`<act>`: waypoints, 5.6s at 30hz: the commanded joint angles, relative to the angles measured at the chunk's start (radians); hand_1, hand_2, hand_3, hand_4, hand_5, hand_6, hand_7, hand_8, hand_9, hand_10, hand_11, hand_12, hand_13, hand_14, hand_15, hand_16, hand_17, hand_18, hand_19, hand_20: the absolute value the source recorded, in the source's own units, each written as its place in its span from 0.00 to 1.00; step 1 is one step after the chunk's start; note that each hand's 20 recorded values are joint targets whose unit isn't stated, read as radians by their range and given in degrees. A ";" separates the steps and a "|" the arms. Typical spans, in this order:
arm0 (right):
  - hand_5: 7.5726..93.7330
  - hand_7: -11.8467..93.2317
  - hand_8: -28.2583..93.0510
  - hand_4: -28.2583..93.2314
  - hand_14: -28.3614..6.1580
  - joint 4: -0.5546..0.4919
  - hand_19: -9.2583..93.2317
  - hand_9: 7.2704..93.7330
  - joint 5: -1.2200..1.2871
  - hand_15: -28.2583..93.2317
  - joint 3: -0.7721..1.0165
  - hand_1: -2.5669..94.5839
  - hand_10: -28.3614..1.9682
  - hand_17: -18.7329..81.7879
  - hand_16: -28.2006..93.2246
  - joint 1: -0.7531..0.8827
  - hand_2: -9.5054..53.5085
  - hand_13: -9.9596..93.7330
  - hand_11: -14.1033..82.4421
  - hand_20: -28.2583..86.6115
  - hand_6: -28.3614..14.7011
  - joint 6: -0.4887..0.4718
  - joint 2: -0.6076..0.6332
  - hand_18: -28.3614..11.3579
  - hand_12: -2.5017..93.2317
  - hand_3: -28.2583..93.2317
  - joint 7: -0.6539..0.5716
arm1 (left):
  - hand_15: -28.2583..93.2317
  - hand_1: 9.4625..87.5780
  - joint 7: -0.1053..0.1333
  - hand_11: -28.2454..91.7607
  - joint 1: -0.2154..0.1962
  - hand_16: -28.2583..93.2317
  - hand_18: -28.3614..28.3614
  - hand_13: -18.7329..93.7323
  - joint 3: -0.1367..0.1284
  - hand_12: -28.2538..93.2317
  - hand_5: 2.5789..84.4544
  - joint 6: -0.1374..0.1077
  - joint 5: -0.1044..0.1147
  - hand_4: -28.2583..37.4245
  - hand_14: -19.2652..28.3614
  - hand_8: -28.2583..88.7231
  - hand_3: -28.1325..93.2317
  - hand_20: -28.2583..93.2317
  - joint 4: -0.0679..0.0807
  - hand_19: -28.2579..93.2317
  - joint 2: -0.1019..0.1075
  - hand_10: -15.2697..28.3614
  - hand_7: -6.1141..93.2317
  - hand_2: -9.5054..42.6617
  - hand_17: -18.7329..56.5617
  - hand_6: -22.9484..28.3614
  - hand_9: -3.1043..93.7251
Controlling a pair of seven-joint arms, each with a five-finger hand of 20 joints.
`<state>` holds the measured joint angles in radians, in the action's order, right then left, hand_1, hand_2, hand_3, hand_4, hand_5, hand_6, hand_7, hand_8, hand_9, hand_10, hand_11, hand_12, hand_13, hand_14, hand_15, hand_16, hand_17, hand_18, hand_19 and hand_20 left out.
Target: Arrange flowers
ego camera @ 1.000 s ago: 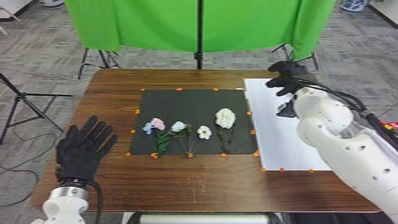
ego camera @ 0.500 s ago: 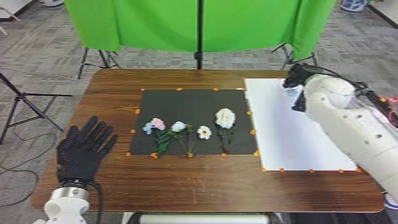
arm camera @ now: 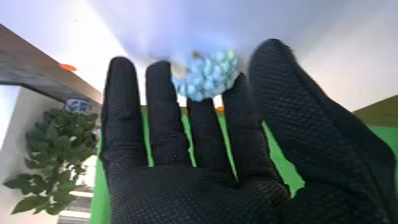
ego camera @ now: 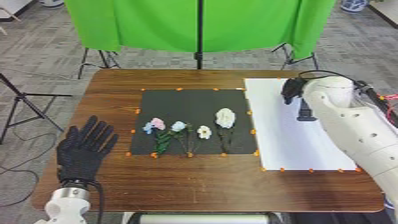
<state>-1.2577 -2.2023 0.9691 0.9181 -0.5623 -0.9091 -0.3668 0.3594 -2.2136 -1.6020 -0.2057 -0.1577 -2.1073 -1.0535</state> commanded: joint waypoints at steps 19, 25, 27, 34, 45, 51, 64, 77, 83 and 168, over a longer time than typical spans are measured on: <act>0.66 0.49 0.21 0.00 0.74 -0.195 0.87 0.69 0.099 0.62 -0.151 0.73 0.67 0.47 0.63 0.119 0.00 0.67 0.46 0.41 0.70 0.540 0.180 0.37 0.56 0.79 0.055 | 0.56 0.23 -0.008 0.45 -0.019 0.19 0.75 0.45 -0.010 0.35 0.51 0.014 0.001 0.00 0.70 0.16 0.84 0.35 0.010 0.50 0.006 0.69 0.23 0.41 0.20 0.58 0.45; 0.67 0.49 0.22 0.00 0.74 -0.398 0.88 0.70 0.226 0.62 -0.183 0.72 0.66 0.47 0.64 0.121 0.00 0.67 0.46 0.40 0.69 0.545 0.256 0.37 0.56 0.80 0.071 | 0.56 0.23 -0.007 0.45 -0.017 0.19 0.75 0.45 -0.024 0.35 0.51 0.016 -0.004 0.00 0.70 0.16 0.84 0.35 0.011 0.50 0.013 0.69 0.23 0.41 0.20 0.58 0.45; 0.67 0.49 0.22 0.00 0.74 -0.457 0.89 0.70 0.251 0.62 -0.179 0.72 0.66 0.47 0.64 0.140 0.00 0.67 0.46 0.40 0.69 0.530 0.270 0.37 0.56 0.80 0.076 | 0.56 0.23 -0.011 0.45 -0.015 0.19 0.75 0.45 -0.027 0.35 0.51 0.015 -0.004 0.00 0.70 0.16 0.84 0.35 0.012 0.50 0.012 0.69 0.23 0.41 0.20 0.58 0.45; 0.67 0.48 0.22 0.00 0.72 -0.586 0.89 0.70 0.297 0.62 -0.174 0.73 0.64 0.47 0.64 0.224 0.00 0.67 0.45 0.39 0.69 0.518 0.267 0.35 0.56 0.80 0.080 | 0.56 0.24 -0.024 0.45 -0.011 0.19 0.75 0.45 -0.030 0.35 0.51 0.008 -0.004 0.00 0.70 0.16 0.84 0.35 0.013 0.50 0.012 0.69 0.23 0.41 0.20 0.58 0.45; 0.67 0.46 0.23 0.00 0.70 -0.612 0.88 0.70 0.290 0.62 -0.212 0.72 0.61 0.47 0.62 0.263 0.00 0.67 0.43 0.39 0.67 0.473 0.239 0.35 0.56 0.80 0.092 | 0.56 0.24 -0.036 0.45 -0.003 0.19 0.75 0.45 -0.030 0.35 0.52 -0.012 0.001 0.00 0.70 0.16 0.84 0.35 0.013 0.50 0.003 0.69 0.23 0.42 0.20 0.58 0.45; 0.65 0.39 0.22 0.00 0.69 -0.625 0.79 0.69 0.303 0.60 -0.196 0.70 0.59 0.49 0.60 0.288 0.00 0.66 0.40 0.42 0.65 0.448 0.245 0.34 0.54 0.80 0.079 | 0.56 0.24 -0.037 0.45 -0.008 0.19 0.75 0.45 -0.027 0.35 0.52 -0.045 0.012 0.00 0.70 0.16 0.84 0.35 0.004 0.50 0.000 0.69 0.23 0.42 0.20 0.58 0.45; 0.58 0.34 0.11 0.00 0.65 -0.653 0.71 0.69 0.307 0.59 -0.143 0.66 0.61 0.47 0.57 0.317 0.00 0.64 0.28 0.52 0.69 0.459 0.257 0.24 0.47 0.81 0.093 | 0.57 0.25 -0.013 0.46 -0.023 0.19 0.75 0.45 -0.027 0.34 0.53 -0.048 0.027 0.00 0.70 0.15 0.84 0.35 -0.006 0.51 0.002 0.68 0.25 0.42 0.20 0.56 0.46; 0.57 0.31 0.11 0.00 0.61 -0.681 0.74 0.64 0.298 0.60 -0.104 0.60 0.57 0.47 0.56 0.343 0.00 0.64 0.34 0.54 0.71 0.415 0.255 0.21 0.23 0.82 0.108 | 0.57 0.24 -0.008 0.46 -0.021 0.19 0.75 0.45 -0.030 0.34 0.53 -0.047 0.025 0.00 0.70 0.16 0.84 0.35 -0.005 0.51 0.000 0.68 0.25 0.42 0.20 0.57 0.46; 0.56 0.30 0.12 0.00 0.56 -0.692 0.74 0.60 0.291 0.62 -0.081 0.57 0.55 0.46 0.53 0.362 0.00 0.62 0.32 0.54 0.69 0.365 0.255 0.20 0.22 0.84 0.104 | 0.57 0.24 -0.011 0.46 -0.025 0.19 0.75 0.45 -0.030 0.34 0.53 -0.048 0.025 0.00 0.70 0.16 0.84 0.35 -0.006 0.51 -0.001 0.68 0.25 0.42 0.20 0.57 0.46; 0.37 0.19 0.16 0.05 0.34 -0.839 0.38 0.32 1.402 0.35 0.718 0.21 0.48 0.31 0.43 0.906 0.30 0.40 0.18 0.42 0.59 0.576 -0.165 0.23 0.16 0.84 0.289 | 0.38 0.18 0.042 0.36 -0.029 0.17 0.70 0.36 -0.130 0.29 0.46 -0.032 -0.101 0.00 0.58 0.17 0.85 0.33 -0.003 0.43 0.045 0.62 0.17 0.37 0.23 0.55 0.34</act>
<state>-2.0800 -0.8030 1.6825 1.8138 0.0255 -1.0771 -0.0793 0.4033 -2.2242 -1.7213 -0.2461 -0.2678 -2.1106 -1.0159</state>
